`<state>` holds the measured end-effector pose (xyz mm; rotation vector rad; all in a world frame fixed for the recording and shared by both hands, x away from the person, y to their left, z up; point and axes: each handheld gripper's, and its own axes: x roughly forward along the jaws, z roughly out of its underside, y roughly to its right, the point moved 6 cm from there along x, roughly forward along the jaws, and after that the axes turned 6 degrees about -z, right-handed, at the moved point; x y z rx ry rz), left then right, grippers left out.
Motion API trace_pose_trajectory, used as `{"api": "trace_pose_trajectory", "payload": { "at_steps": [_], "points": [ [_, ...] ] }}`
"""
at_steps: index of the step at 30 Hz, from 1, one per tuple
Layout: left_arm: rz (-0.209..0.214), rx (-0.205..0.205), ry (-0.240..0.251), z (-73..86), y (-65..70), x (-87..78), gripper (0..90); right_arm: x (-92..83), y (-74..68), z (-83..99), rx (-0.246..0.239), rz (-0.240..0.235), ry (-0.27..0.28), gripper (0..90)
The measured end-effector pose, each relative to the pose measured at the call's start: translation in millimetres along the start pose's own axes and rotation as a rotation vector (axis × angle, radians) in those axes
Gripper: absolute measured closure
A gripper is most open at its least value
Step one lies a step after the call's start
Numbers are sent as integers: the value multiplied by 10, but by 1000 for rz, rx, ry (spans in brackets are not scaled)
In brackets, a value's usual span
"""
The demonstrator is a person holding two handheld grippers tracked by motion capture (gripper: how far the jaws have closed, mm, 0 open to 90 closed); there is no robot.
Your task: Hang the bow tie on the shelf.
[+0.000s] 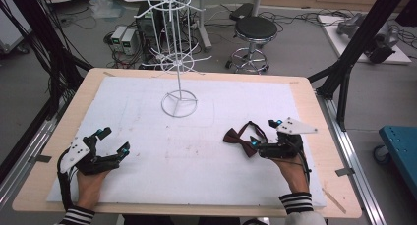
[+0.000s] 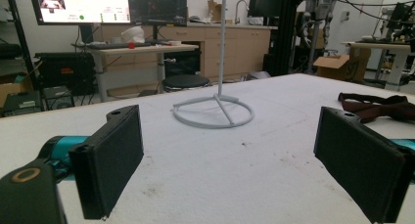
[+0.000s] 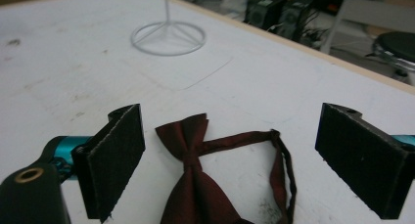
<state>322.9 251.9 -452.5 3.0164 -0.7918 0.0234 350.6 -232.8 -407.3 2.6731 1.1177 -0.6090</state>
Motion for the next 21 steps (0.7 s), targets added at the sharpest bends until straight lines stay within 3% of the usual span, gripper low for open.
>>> {"api": "trace_pose_trajectory", "payload": {
  "at_steps": [4,5,8,10,21],
  "points": [
    [-1,-5,2,-1,-1,2,114,89,-28,-67,-21,-45,-56,103],
    [0,-5,2,-1,-2,1,114,156,-42,-101,-41,-77,-108,103],
    [-2,-7,2,-1,-3,1,114,216,-48,-125,-59,-95,-154,103],
    [-1,-1,0,0,-2,0,114,310,-56,-152,-90,-116,-227,103],
    [2,2,5,-2,6,-2,113,493,-60,-157,-112,-180,-349,103]
  ]
}}
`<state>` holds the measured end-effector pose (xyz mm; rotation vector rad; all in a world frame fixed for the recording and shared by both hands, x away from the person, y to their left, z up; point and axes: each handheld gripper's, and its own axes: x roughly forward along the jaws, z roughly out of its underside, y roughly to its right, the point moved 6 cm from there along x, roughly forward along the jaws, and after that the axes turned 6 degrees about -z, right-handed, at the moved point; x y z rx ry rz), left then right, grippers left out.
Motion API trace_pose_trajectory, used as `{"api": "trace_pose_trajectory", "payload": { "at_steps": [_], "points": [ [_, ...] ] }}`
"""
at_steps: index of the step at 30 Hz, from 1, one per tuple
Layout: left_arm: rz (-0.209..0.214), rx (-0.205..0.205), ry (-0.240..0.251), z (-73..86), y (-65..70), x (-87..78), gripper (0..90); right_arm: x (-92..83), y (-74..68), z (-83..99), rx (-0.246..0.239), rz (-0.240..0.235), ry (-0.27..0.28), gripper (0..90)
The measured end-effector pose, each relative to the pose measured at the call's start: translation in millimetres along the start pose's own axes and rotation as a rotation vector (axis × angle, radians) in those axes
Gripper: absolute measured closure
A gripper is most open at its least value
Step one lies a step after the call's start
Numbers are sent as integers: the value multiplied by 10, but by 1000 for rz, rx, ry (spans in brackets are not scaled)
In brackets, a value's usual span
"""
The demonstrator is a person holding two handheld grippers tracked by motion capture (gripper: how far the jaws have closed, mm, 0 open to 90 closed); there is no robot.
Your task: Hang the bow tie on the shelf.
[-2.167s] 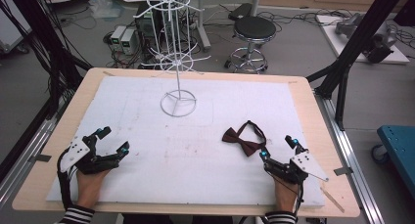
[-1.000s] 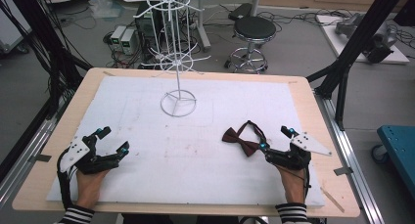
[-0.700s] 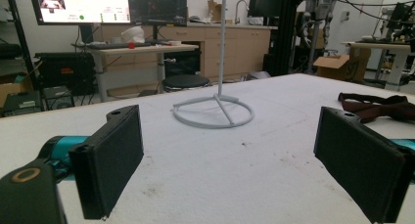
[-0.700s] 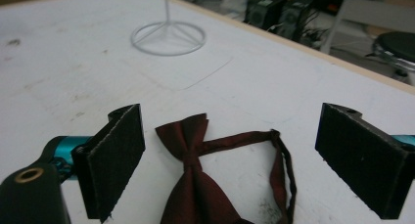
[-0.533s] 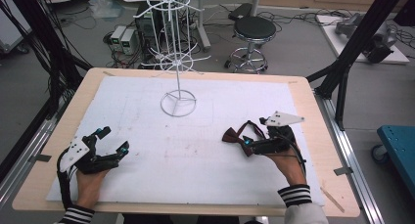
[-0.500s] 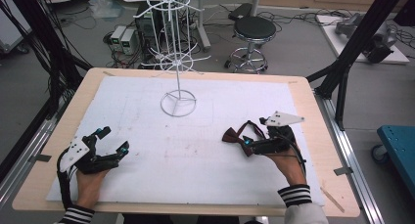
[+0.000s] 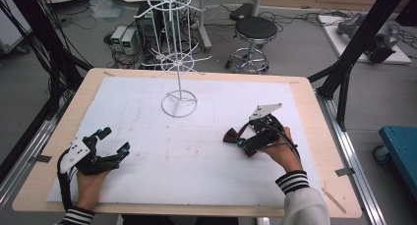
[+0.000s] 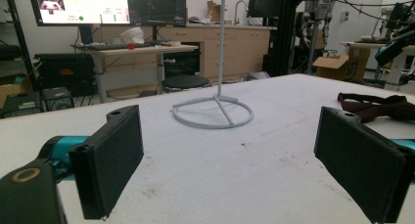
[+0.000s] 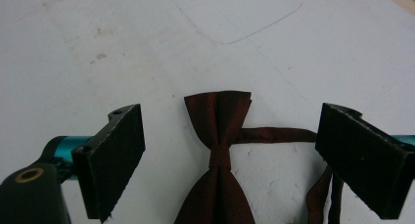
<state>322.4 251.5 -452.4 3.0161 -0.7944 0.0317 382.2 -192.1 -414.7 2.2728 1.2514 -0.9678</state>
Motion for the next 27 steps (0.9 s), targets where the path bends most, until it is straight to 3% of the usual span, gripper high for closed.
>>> {"api": "trace_pose_trajectory", "payload": {
  "at_steps": [9,27],
  "points": [
    [1,0,-1,0,-2,-2,113,126,54,25,-7,-32,-124,103],
    [1,2,1,0,0,-4,113,338,122,143,28,-67,-245,104]
  ]
}}
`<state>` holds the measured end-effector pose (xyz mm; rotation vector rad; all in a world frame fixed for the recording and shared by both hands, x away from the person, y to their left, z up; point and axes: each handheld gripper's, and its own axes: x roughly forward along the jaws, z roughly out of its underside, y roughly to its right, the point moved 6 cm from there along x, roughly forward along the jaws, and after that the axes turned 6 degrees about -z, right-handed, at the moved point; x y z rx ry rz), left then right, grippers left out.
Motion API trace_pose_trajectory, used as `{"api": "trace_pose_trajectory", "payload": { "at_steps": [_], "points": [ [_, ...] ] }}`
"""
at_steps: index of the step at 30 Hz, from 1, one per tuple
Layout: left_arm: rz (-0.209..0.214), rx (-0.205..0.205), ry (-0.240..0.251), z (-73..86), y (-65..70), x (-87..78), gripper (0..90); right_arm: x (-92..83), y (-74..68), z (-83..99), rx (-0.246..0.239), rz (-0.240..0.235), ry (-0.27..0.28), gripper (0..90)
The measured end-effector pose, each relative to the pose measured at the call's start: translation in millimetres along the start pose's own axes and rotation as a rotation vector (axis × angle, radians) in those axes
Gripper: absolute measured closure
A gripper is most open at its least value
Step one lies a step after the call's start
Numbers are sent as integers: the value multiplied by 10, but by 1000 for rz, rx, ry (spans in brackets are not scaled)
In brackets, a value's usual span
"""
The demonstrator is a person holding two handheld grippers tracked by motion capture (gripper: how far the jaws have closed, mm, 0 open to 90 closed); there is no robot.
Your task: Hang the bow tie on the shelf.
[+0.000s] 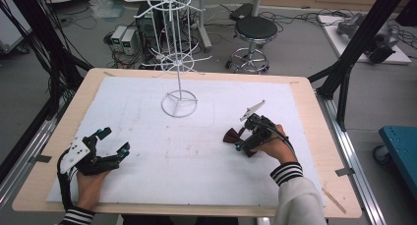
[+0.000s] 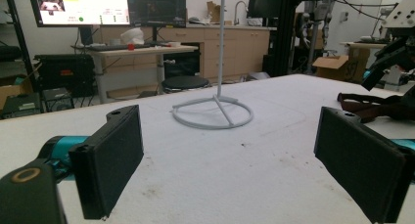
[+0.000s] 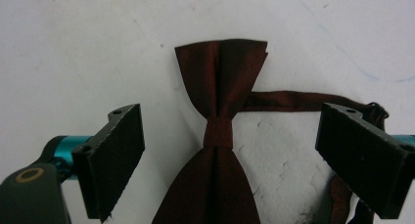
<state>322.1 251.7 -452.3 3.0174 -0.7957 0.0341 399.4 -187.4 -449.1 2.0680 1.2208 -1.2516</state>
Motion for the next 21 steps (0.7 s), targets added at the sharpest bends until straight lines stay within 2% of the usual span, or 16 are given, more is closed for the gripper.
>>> {"api": "trace_pose_trajectory", "payload": {
  "at_steps": [5,10,12,14,21],
  "points": [
    [1,2,-1,0,-1,-1,113,43,26,56,11,-7,-53,140],
    [2,4,0,0,1,-1,113,68,46,59,16,-1,-67,172],
    [1,4,0,0,0,-1,113,80,39,58,12,-19,-75,234],
    [1,4,1,0,1,-2,113,93,39,60,6,-14,-85,256],
    [0,2,1,0,-1,-2,113,110,43,66,-6,-17,-106,451]
  ]
}}
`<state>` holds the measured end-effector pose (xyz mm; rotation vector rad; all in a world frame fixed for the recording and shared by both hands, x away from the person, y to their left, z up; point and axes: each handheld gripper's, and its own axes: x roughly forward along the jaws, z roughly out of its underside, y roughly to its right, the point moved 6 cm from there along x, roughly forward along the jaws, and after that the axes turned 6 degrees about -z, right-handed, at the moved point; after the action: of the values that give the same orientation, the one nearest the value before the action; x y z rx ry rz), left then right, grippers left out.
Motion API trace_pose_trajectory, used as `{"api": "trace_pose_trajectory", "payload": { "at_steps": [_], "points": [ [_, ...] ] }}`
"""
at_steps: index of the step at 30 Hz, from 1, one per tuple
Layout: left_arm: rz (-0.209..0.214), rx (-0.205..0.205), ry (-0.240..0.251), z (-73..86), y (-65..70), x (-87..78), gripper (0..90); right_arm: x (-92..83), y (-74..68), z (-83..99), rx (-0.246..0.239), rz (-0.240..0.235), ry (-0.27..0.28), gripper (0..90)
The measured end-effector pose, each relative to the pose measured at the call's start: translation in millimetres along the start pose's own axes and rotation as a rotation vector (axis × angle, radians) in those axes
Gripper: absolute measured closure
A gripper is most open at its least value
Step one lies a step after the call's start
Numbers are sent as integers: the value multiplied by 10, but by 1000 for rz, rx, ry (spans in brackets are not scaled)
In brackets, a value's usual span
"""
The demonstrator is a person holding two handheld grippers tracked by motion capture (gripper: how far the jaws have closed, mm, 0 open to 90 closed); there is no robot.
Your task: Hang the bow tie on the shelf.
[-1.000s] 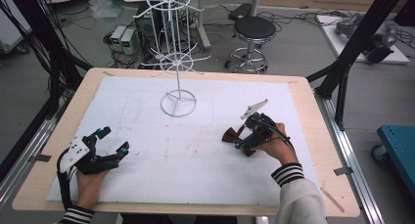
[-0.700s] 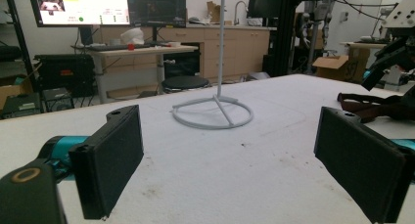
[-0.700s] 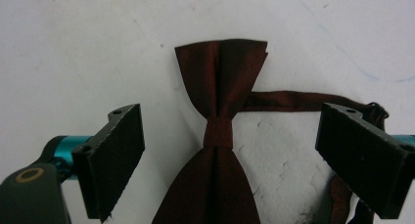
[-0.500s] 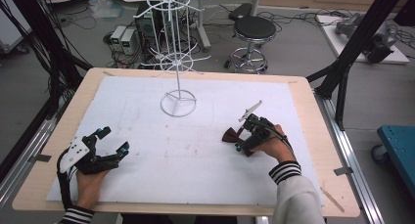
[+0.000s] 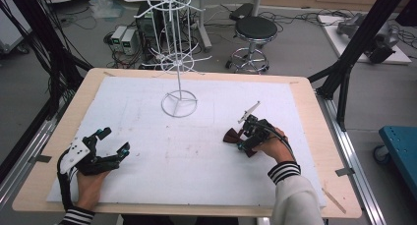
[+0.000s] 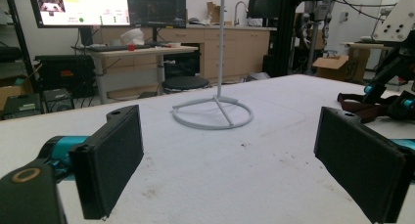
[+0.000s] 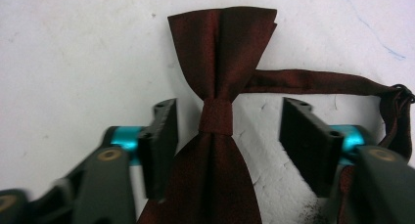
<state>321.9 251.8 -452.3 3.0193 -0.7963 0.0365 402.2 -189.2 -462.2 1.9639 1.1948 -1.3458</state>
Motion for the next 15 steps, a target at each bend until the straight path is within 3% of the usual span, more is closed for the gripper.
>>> {"api": "trace_pose_trajectory", "payload": {
  "at_steps": [3,6,8,15],
  "points": [
    [0,-1,2,-1,1,1,113,17,-2,6,-5,-4,-15,514],
    [0,0,0,0,1,-1,113,48,-31,4,-12,-27,-33,676],
    [1,0,3,-2,2,1,113,50,-46,-10,-40,-16,-45,750],
    [0,-1,2,-1,-1,-2,113,32,-56,-25,-33,-27,-29,765]
  ]
}}
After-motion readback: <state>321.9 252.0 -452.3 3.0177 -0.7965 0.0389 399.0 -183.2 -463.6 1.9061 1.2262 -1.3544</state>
